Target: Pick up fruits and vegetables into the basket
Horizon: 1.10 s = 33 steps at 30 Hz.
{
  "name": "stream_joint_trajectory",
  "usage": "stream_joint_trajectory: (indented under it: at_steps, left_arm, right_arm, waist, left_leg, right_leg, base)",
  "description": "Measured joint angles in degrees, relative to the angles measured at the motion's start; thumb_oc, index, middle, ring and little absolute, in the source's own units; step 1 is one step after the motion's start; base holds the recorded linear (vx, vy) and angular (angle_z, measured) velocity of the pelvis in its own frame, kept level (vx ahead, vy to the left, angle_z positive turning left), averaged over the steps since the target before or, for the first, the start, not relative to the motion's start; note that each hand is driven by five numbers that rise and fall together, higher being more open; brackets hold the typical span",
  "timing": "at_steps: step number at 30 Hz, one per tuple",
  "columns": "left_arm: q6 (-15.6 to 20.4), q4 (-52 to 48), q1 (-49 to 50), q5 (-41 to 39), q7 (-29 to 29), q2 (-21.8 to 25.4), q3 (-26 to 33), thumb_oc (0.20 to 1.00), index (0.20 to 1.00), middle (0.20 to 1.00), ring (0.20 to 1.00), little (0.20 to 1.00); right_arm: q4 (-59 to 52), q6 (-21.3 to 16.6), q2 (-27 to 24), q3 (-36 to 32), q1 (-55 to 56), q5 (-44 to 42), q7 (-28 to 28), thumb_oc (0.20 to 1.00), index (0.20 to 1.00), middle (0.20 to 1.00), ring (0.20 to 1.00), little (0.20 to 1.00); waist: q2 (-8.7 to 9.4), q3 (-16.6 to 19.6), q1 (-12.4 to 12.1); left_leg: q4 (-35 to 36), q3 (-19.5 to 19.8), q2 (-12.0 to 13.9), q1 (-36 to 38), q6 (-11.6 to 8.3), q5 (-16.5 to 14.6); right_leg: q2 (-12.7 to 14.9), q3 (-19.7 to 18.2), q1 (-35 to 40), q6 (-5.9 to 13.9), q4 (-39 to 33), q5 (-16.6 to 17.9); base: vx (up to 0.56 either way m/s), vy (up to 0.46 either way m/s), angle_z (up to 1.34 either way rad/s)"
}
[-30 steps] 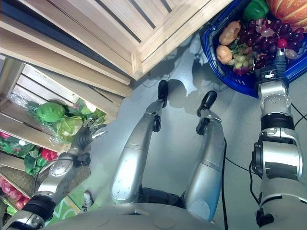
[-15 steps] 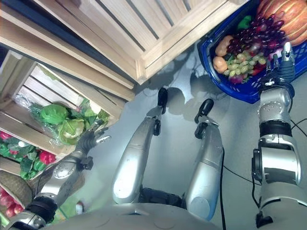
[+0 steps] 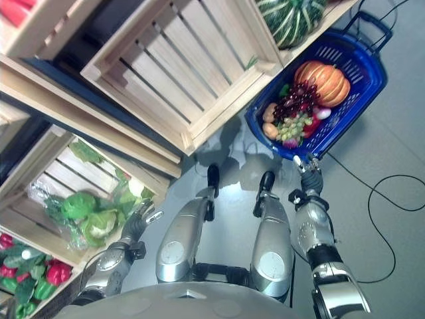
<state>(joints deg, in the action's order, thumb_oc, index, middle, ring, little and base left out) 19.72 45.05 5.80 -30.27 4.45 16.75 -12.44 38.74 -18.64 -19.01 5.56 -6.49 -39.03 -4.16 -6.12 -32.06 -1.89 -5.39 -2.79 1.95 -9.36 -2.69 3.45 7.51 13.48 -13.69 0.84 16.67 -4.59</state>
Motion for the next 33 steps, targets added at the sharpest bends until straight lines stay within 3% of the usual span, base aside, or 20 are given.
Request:
stream_joint_trajectory:
  at_steps: [2,3,8,10,13,17,26,33]
  left_arm:
    - [0.84,1.66,-0.08,0.55,0.66,-0.68,0.76,1.0,1.0,1.0,1.0,1.0]
    - [1.29,3.22,-0.11,0.7,1.1,-1.03,1.16,1.0,1.0,1.0,1.0,1.0]
    - [1.87,11.4,-0.35,1.12,3.21,-1.79,2.31,1.0,1.0,1.0,1.0,1.0]
    - [1.69,14.5,-0.34,1.8,4.1,-2.16,2.3,1.0,1.0,1.0,1.0,1.0]
    - [1.47,16.21,-0.29,2.98,4.88,-2.18,2.32,1.0,1.0,1.0,1.0,1.0]
    - [-0.93,18.7,-1.28,3.21,8.01,-2.23,2.26,1.0,1.0,1.0,1.0,1.0]
    - [-6.28,19.52,-4.08,3.44,14.91,-2.65,0.88,1.0,1.0,1.0,1.0,1.0]
    - [-10.52,21.71,-4.58,5.67,19.29,-2.73,0.88,1.0,1.0,1.0,1.0,1.0]
  right_arm:
    - [0.75,0.02,-0.03,0.51,1.5,3.87,2.25,1.0,1.0,1.0,1.0,1.0]
    - [2.13,0.35,0.18,1.3,2.53,5.43,4.66,1.0,1.0,1.0,1.0,1.0]
    - [16.76,6.56,2.8,5.41,2.9,13.19,15.72,1.0,1.0,1.0,1.0,1.0]
    - [21.71,8.76,4.48,6.8,3.85,16.75,18.38,1.0,1.0,1.0,1.0,1.0]
    - [24.98,11.69,5.99,6.77,4.29,17.81,20.14,1.0,1.0,1.0,1.0,1.0]
    - [27.8,14.59,7.1,6.66,4.36,18.47,20.75,1.0,1.0,1.0,1.0,1.0]
    - [30.76,23.51,7.05,4.35,4.1,19.8,19.72,1.0,1.0,1.0,1.0,1.0]
    - [30.81,24.39,6.16,4.19,4.15,19.43,23.1,1.0,1.0,1.0,1.0,1.0]
  waist:
    - [1.01,1.32,0.79]
    - [1.85,3.83,0.84]
    - [5.56,12.58,0.51]
    - [6.91,16.37,-0.43]
    - [7.75,18.69,-1.02]
    - [7.94,21.46,-0.94]
    - [7.05,23.62,0.0]
    - [6.49,24.46,0.83]
  left_leg:
    - [2.49,-0.33,0.19,3.79,-0.03,0.25]
    - [3.45,-0.52,0.37,4.48,-0.07,0.33]
    - [7.16,-0.6,1.15,10.54,-0.3,0.49]
    - [8.4,-0.56,1.16,12.24,-0.41,0.39]
    - [9.62,-0.52,1.02,14.38,-0.38,0.38]
    - [10.16,-1.05,0.9,15.71,-0.26,0.28]
    - [10.5,-2.38,0.88,19.61,0.0,-0.21]
    - [10.5,-2.79,0.88,21.54,-0.03,-0.2]
  right_leg:
    - [-0.53,0.02,3.57,0.64,-2.59,0.16]
    - [-0.86,-0.02,4.31,0.7,-3.74,0.46]
    - [-2.46,1.65,12.11,0.68,-10.38,1.74]
    - [-2.85,1.93,14.35,1.02,-12.75,1.97]
    - [-3.16,1.9,17.04,1.39,-15.02,2.62]
    - [-3.22,1.35,18.28,1.53,-15.93,2.91]
    - [-3.23,-0.02,21.57,1.55,-16.64,3.52]
    - [-3.25,-0.26,23.18,1.5,-16.62,3.59]
  base:
    - [0.1,0.035,-0.07]
    - [0.07,0.013,-0.08]
    - [0.09,0.003,0.09]
    - [0.06,0.029,0.07]
    - [0.03,0.046,0.02]
    - [-0.01,0.057,-0.04]
    - [-0.01,0.074,-0.08]
    - [0.0,0.007,-0.03]
